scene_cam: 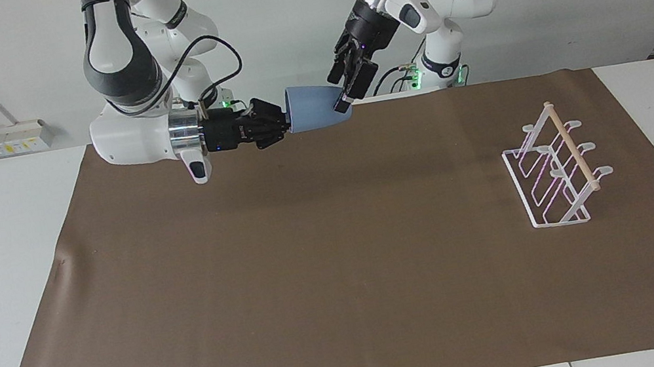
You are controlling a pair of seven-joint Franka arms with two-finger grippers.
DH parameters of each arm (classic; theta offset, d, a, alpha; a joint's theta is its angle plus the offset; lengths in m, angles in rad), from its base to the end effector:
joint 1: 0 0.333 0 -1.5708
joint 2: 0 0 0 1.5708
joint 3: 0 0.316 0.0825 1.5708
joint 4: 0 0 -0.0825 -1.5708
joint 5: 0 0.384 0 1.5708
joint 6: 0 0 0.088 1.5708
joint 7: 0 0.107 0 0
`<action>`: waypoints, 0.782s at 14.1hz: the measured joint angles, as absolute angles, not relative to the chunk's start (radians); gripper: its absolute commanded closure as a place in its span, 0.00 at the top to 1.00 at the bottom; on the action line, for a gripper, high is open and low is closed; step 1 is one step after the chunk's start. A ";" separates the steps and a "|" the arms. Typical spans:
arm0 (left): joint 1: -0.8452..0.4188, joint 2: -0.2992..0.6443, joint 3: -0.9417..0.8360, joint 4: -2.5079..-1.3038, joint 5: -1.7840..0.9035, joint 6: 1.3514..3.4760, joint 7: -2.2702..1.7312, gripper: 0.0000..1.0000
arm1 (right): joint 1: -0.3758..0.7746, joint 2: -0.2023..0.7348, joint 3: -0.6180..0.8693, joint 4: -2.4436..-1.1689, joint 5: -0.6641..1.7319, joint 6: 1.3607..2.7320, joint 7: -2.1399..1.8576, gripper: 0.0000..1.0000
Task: Hang cup on cup holder
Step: 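Close the left gripper around the cup base held by the right gripper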
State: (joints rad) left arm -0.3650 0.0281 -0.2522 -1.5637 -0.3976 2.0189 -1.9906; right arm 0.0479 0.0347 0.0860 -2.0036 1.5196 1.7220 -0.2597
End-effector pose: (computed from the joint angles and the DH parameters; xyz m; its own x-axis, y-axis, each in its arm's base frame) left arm 0.4786 -0.3644 0.6653 0.1376 0.8465 -0.5143 0.9813 -0.0461 0.1867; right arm 0.5460 0.1663 0.4962 0.9808 -0.0008 -0.1953 -0.1941 -0.1121 -0.9746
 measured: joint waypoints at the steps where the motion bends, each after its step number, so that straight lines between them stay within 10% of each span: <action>1: -0.365 0.031 -0.252 -1.564 -0.398 2.028 -1.999 1.00 | 0.048 0.034 0.086 -2.004 1.520 1.722 -0.260 0.00; 11: -0.404 0.047 -0.253 -1.579 -0.398 2.080 -2.103 1.00 | 0.045 0.033 0.084 -2.008 1.520 1.717 -0.271 0.00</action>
State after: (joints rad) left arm -0.4043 0.0465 -0.2525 -1.5792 -0.3980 2.0800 -2.1025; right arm 0.0454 0.0329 0.0842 -2.0078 1.5197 1.7174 -0.2708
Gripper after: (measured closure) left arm 0.000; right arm 0.956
